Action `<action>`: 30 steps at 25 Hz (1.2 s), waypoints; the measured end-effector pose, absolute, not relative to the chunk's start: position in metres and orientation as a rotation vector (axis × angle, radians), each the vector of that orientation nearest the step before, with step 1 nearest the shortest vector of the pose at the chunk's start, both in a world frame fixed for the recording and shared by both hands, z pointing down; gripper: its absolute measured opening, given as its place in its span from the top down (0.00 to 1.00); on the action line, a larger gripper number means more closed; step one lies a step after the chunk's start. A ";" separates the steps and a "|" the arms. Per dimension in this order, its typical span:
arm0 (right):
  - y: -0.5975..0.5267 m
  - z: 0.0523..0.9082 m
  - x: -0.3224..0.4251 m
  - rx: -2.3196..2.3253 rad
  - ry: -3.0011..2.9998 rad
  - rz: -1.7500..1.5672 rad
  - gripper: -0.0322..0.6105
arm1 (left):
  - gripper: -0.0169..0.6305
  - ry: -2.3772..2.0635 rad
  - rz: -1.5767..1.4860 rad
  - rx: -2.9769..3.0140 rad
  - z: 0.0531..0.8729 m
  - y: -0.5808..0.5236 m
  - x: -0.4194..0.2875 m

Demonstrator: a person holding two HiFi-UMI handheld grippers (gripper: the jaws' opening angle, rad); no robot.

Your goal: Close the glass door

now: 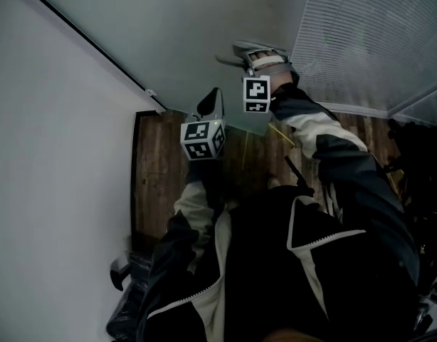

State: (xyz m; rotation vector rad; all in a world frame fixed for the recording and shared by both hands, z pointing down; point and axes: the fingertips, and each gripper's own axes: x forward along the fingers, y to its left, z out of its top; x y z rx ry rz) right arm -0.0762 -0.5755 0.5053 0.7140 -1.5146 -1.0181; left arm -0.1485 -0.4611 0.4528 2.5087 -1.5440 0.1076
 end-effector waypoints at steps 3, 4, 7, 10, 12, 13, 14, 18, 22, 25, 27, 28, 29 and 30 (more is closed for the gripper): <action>-0.598 0.504 -0.063 0.723 -1.482 -1.019 0.72 | 0.97 -1.560 0.115 2.495 0.454 -0.466 -0.147; -0.606 0.503 -0.059 0.724 -1.470 -1.021 0.72 | 0.97 -1.563 0.116 2.494 0.454 -0.467 -0.146; -0.632 0.504 -0.048 0.727 -1.435 -1.021 0.72 | 0.97 -1.574 0.111 2.486 0.452 -0.473 -0.145; -0.657 0.506 -0.039 0.726 -1.396 -1.018 0.72 | 0.97 -1.597 0.092 2.469 0.449 -0.476 -0.151; -0.675 0.506 -0.033 0.725 -1.368 -1.027 0.73 | 0.97 -1.606 0.077 2.458 0.448 -0.476 -0.155; -0.683 0.506 -0.031 0.725 -1.351 -1.035 0.73 | 0.97 -1.610 0.065 2.445 0.449 -0.476 -0.158; -0.692 0.506 -0.029 0.723 -1.333 -1.041 0.73 | 0.97 -1.615 0.053 2.428 0.451 -0.475 -0.162; -0.724 0.508 -0.025 0.703 -1.289 -1.049 0.73 | 0.97 -1.663 0.052 2.360 0.462 -0.471 -0.178; -0.758 0.510 -0.010 0.700 -1.264 -1.035 0.73 | 0.97 -1.693 0.078 2.324 0.471 -0.471 -0.185; -0.777 0.511 -0.010 0.699 -1.267 -0.998 0.73 | 0.97 -1.698 0.024 2.265 0.474 -0.469 -0.199; -0.787 0.513 -0.009 0.701 -1.268 -0.979 0.74 | 0.97 -1.712 0.001 2.237 0.475 -0.468 -0.207; -0.792 0.513 -0.008 0.704 -1.269 -0.975 0.74 | 0.97 -1.724 0.003 2.230 0.476 -0.468 -0.211; -0.795 0.514 -0.008 0.706 -1.268 -0.971 0.74 | 0.97 -1.733 0.007 2.225 0.476 -0.467 -0.214; -0.798 0.514 -0.007 0.705 -1.264 -0.969 0.74 | 0.97 -1.740 0.010 2.221 0.476 -0.465 -0.216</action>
